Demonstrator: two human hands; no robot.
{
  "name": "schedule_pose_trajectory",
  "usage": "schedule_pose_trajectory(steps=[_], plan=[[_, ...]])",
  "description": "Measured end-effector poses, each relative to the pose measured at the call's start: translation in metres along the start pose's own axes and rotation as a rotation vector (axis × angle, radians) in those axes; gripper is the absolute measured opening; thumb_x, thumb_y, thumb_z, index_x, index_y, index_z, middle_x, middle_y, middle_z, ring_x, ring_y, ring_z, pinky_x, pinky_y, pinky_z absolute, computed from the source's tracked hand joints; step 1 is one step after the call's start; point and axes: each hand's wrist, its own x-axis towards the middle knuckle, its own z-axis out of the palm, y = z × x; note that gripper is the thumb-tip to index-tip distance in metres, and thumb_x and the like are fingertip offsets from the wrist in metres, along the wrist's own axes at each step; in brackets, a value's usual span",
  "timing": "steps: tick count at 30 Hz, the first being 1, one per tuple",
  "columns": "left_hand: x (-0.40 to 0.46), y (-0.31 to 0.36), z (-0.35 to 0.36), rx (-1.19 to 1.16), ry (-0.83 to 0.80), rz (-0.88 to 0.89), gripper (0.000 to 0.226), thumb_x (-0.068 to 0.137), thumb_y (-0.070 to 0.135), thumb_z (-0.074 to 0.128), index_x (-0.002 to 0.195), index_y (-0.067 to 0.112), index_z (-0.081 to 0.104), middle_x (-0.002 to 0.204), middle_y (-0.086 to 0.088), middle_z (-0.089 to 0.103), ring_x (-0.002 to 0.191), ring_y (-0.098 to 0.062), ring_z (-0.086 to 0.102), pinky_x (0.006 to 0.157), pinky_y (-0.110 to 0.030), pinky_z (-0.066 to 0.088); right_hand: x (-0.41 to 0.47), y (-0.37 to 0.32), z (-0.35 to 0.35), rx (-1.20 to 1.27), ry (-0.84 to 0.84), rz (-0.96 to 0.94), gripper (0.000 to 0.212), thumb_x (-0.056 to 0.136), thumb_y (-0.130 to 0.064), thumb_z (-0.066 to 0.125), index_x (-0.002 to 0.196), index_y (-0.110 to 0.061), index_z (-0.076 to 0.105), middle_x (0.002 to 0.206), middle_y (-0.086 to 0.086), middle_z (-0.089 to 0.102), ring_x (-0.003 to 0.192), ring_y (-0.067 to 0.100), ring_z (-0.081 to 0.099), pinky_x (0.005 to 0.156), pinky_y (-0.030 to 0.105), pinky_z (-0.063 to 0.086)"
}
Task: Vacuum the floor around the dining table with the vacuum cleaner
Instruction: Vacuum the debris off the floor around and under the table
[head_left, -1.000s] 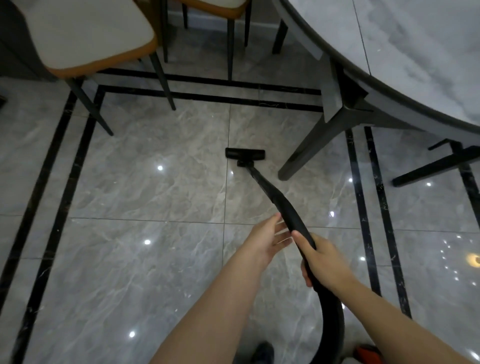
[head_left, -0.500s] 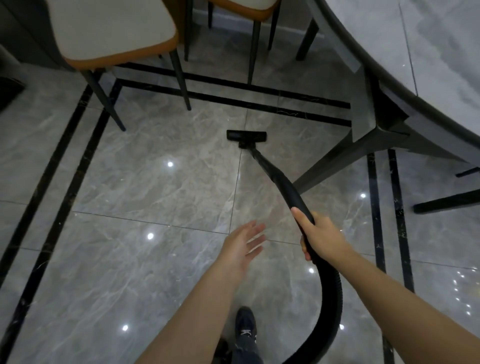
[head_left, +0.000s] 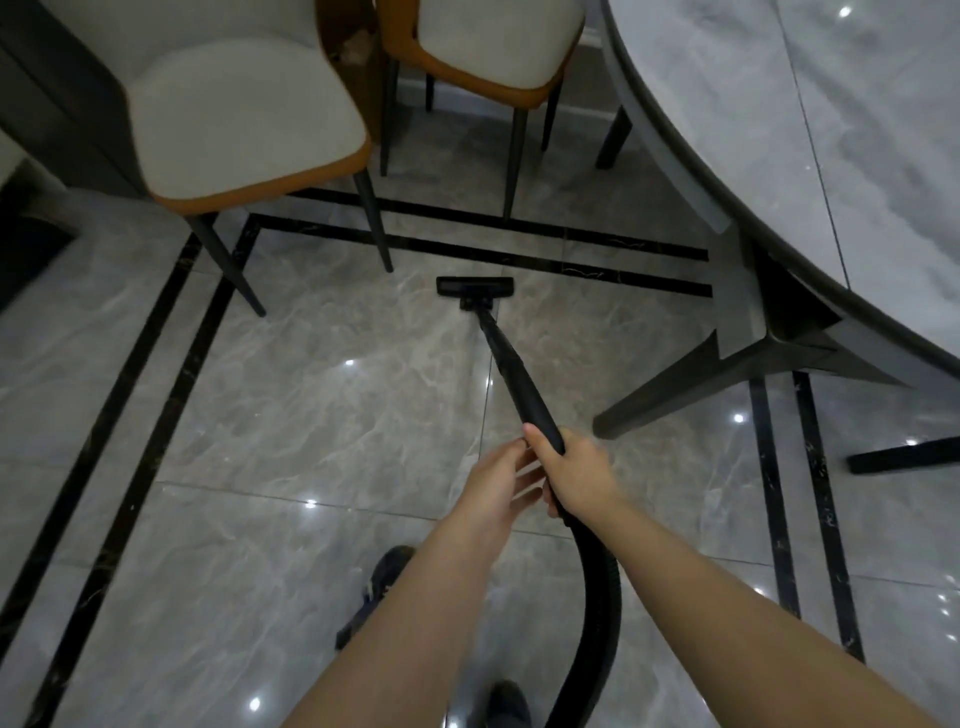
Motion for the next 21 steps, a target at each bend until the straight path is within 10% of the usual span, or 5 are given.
schedule_pose_trajectory(steps=[11,21], plan=[[0.114,0.048,-0.020,0.133,0.192,-0.165,0.040,0.103,0.042,0.042,0.101,0.011,0.067,0.096,-0.012,0.073,0.090,-0.026,0.069,0.089,-0.041,0.056,-0.018,0.007,0.068,-0.167,0.247,0.171,0.073,0.069,-0.093,0.025,0.094,-0.032,0.056,0.057,0.002,0.063,0.051,0.020,0.065,0.058,0.044,0.058],[0.180,0.139,-0.003,0.358,-0.048,-0.108,0.026,0.103,0.025,0.049,0.114,0.009,0.066,0.105,-0.005,0.071,0.096,-0.018,0.067,0.100,-0.035,0.050,0.131,-0.049,0.050,-0.268,0.457,0.234,0.054,0.089,-0.076,0.042,0.101,-0.025,0.058,0.073,0.002,0.066,0.067,0.021,0.067,0.065,0.040,0.058]])
